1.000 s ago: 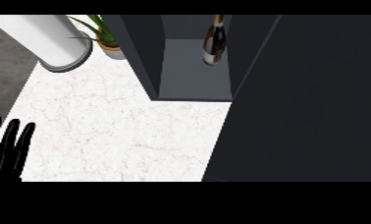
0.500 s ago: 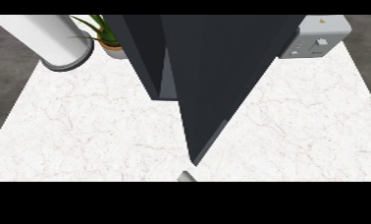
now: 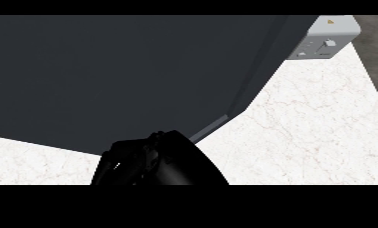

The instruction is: Pick up the wine, place it into the cabinet and close the cabinet

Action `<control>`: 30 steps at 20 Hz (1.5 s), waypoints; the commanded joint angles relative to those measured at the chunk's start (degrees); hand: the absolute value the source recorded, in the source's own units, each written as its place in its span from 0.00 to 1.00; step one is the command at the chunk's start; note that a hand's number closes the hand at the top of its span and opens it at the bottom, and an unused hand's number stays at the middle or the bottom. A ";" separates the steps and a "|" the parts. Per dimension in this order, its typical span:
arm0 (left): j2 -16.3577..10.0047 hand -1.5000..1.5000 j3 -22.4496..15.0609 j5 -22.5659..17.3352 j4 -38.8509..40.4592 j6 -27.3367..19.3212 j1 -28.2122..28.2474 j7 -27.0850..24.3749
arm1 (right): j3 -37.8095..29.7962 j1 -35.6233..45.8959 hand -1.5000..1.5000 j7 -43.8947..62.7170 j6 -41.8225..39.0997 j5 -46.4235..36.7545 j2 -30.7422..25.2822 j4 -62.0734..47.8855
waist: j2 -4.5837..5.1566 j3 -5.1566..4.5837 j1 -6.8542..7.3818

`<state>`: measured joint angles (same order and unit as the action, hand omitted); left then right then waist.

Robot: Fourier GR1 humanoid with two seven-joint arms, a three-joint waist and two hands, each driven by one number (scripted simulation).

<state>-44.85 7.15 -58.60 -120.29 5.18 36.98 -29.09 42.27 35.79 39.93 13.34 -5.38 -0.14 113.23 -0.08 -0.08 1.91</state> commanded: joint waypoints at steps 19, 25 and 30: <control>6.09 0.00 -2.00 4.65 -4.40 -1.79 -6.24 13.43 | -25.97 20.74 1.00 -22.39 -9.05 5.61 -2.77 -41.39 | 0.34 0.09 -1.06; 6.61 0.00 -4.96 6.22 -1.69 -6.20 -13.88 15.95 | -26.47 19.50 1.00 -28.09 -10.60 4.66 -4.62 -46.34 | 0.73 0.10 -1.84; 8.69 0.00 -8.10 9.34 0.02 -7.40 -15.64 15.13 | -30.26 23.92 1.00 -28.62 -11.94 5.42 -7.91 -49.84 | 1.00 0.03 -1.55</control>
<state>-36.71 0.10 -50.31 -121.50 -0.97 23.94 -14.55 18.89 56.53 10.88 -0.91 2.26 -2.07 71.60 -1.16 -0.86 1.35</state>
